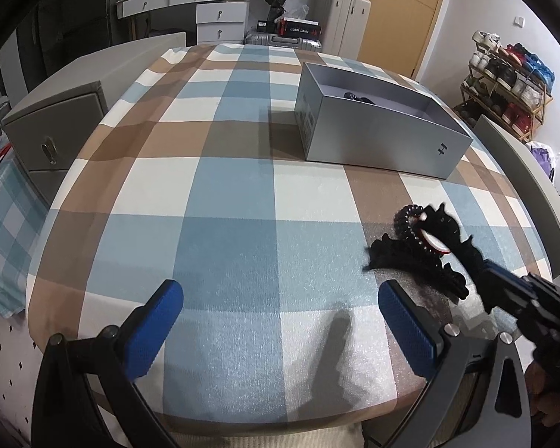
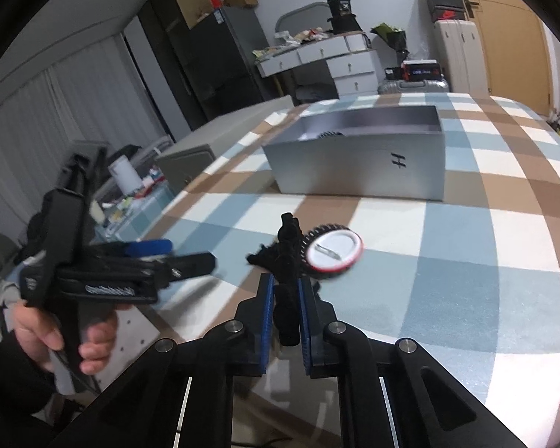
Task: Organize jewelry
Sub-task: 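Grasp another black claw clip with the left tool while the right tool holds its clip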
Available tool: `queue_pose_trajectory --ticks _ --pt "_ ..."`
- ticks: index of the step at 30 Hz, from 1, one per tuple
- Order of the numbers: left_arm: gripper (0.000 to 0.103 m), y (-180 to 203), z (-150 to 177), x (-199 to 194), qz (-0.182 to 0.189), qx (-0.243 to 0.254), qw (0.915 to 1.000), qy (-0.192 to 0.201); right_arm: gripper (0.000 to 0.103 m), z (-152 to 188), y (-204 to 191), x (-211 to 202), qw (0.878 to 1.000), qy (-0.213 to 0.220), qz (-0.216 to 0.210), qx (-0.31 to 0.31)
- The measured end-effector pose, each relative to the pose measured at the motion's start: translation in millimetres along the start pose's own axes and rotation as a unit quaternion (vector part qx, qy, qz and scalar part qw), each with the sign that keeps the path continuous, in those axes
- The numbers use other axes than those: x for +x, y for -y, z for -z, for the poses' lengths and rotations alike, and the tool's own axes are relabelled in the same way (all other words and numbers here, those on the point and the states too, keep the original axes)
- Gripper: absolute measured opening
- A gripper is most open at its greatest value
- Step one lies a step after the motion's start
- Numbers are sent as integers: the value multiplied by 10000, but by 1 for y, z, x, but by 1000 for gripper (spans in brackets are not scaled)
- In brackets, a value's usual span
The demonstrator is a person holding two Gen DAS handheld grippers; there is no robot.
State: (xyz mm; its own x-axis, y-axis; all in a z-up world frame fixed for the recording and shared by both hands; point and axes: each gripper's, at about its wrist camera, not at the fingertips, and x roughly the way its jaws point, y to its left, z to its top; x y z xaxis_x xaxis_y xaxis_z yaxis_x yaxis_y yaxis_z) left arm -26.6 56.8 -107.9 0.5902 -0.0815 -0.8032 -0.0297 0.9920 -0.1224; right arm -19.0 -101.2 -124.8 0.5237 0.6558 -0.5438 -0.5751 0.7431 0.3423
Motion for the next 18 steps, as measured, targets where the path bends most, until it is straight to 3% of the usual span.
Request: queue_pose_trajectory --ticks 5,12,18 --pt "102 2 -1 -2 179 -32 9998 -22 12 -8 8 -11 9990 297 -52 326" --pt "102 33 -5 -2 921 54 9952 -327 12 -12 22 -38 9962 692 266 459" --pt "102 60 -13 15 666 143 9964 -499 12 -5 27 -48 9953 684 511 452"
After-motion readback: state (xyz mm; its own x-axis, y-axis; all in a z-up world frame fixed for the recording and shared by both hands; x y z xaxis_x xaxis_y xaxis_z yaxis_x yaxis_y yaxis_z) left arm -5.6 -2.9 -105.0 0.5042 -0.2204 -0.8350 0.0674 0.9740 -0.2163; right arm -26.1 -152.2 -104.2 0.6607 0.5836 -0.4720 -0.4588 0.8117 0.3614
